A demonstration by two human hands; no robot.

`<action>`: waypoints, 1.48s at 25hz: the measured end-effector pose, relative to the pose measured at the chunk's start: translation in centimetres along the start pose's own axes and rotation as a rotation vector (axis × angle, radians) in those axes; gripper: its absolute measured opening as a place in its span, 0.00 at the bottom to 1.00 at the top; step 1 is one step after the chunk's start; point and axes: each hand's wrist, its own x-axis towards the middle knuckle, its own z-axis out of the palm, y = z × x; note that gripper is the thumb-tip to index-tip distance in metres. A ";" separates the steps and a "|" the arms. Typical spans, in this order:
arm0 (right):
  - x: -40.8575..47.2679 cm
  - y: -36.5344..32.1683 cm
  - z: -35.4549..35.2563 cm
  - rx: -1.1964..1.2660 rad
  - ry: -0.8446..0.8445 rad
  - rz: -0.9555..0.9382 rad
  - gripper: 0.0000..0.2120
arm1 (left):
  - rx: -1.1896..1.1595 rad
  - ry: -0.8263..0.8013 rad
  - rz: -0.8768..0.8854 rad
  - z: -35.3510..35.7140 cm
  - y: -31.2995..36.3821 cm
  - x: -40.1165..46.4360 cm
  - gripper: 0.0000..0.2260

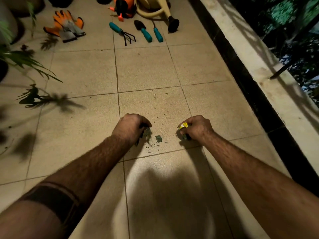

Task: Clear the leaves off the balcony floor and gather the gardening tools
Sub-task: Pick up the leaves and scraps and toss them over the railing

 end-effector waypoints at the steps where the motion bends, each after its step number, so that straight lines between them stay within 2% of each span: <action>1: -0.4 -0.7 -0.6 -0.020 0.008 -0.001 0.13 | 0.004 0.004 0.004 -0.9 0.7 -0.2 0.10; 6: -4.6 -4.9 -5.2 0.036 0.079 0.030 0.11 | -0.006 0.044 0.053 -7.7 6.5 -1.7 0.11; 12: -13.3 -12.4 -16.0 0.094 0.116 0.027 0.09 | -0.047 0.070 0.075 -19.3 14.9 -5.6 0.10; 20: -29.8 -25.4 -37.2 0.173 0.177 0.018 0.08 | -0.141 0.073 0.139 -39.9 31.2 -13.0 0.09; 26: -43.5 -34.0 -50.4 0.149 0.319 -0.007 0.05 | -0.120 0.040 0.218 -54.8 40.8 -20.3 0.10; 30: -52.9 -37.0 -54.8 0.179 0.408 -0.008 0.09 | -0.073 0.090 0.344 -62.6 43.7 -25.0 0.10; 34: -62.6 -38.0 -57.2 0.276 0.488 0.093 0.10 | -0.095 0.032 0.474 -68.3 46.0 -30.5 0.09; 37: -68.2 -37.3 -57.5 0.282 0.551 0.140 0.11 | -0.063 -0.024 0.539 -69.6 47.2 -34.3 0.10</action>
